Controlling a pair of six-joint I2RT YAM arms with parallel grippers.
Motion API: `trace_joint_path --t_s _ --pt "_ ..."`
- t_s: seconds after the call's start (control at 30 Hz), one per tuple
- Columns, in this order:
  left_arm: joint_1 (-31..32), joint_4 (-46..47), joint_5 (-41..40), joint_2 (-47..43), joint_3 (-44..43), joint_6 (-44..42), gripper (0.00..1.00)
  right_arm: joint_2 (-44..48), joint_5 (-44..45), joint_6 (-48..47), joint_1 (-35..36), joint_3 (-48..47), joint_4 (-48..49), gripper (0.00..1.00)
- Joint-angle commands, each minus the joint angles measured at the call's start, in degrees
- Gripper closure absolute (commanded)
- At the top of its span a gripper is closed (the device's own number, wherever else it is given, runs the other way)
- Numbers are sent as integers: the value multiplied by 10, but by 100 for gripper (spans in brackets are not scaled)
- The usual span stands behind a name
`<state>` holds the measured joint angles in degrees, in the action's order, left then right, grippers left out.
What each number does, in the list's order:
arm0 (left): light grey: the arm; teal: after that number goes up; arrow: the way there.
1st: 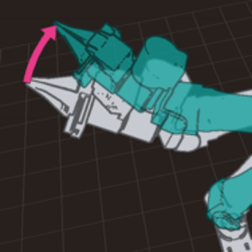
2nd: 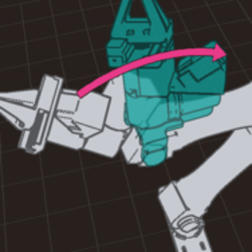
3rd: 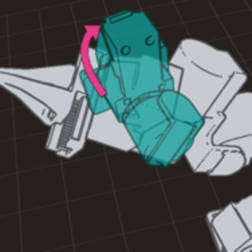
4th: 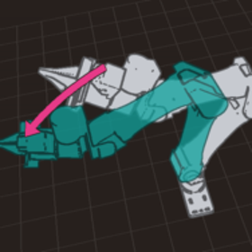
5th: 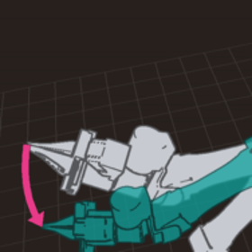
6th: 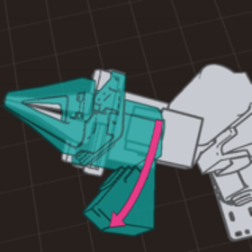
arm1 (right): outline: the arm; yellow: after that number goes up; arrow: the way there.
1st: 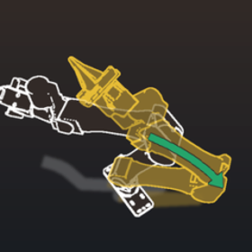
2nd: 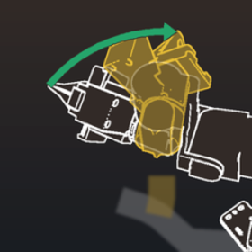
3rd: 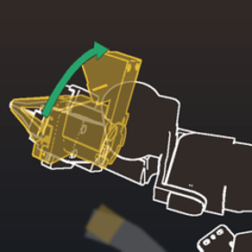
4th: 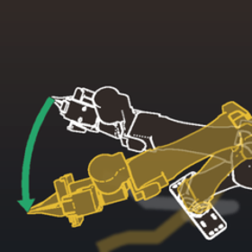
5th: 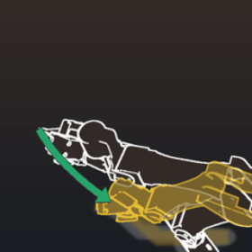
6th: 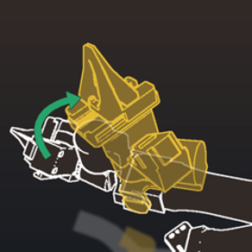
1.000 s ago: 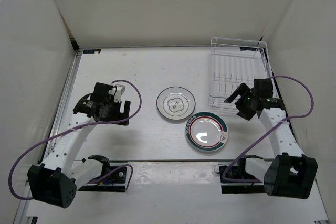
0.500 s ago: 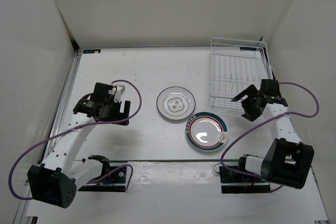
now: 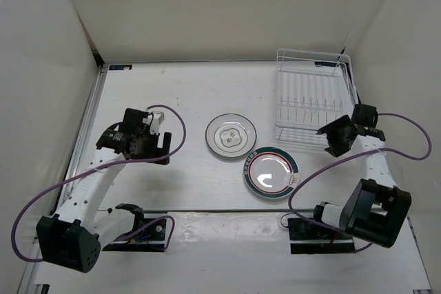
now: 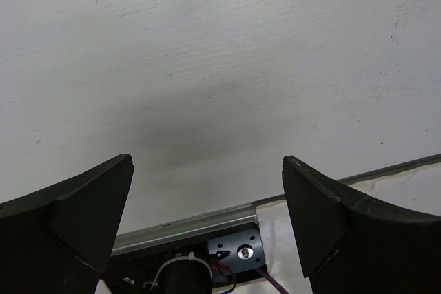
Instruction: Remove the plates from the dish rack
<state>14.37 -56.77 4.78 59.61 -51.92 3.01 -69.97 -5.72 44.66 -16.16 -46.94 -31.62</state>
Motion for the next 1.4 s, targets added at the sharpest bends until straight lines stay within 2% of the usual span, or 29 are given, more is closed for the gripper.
trace_joint_path --t_s 0.0,0.2,0.27,0.37,0.47,0.5,0.6,0.67,0.7,0.87,0.93,1.03,1.23,1.37 --pt "-1 3 9 -3 -13 -1 0 -14 -14 20 -9 -32 25 34" --pt "-1 3 9 -1 -13 -1 0 -33 -49 6 -13 -27 48 50" --pt "-1 1 10 0 -13 -2 0 -38 -54 -6 -17 -25 43 52" --pt "-1 1 14 4 -13 -2 0 -39 -64 -22 -20 -11 58 65" --pt "-1 0 14 7 -14 -2 0 -42 -75 -40 -23 -2 76 72" --pt "-1 0 13 8 -14 -2 0 -45 -76 -41 -25 0 77 77" --pt "-1 0 13 8 -14 -2 0 -55 -65 -54 -27 -7 74 84" --pt "-1 -2 15 10 -14 -2 0 -59 -51 -61 -27 -9 67 84" --pt "0 1 15 10 -16 -2 0 -62 -41 -64 -29 -10 63 91" --pt "-1 -1 16 16 -16 -2 0 -73 -3 -87 -35 -30 50 91" --pt "0 0 16 16 -17 -3 0 -75 15 -97 -37 -36 46 98" --pt "-2 -3 18 20 -17 -3 0 -82 30 -106 -41 -44 44 100" --pt "0 -2 20 20 -19 -3 0 -92 32 -103 -44 -62 49 100" --pt "-1 -2 21 23 -20 -3 0 -86 -10 -104 -44 -64 53 93"
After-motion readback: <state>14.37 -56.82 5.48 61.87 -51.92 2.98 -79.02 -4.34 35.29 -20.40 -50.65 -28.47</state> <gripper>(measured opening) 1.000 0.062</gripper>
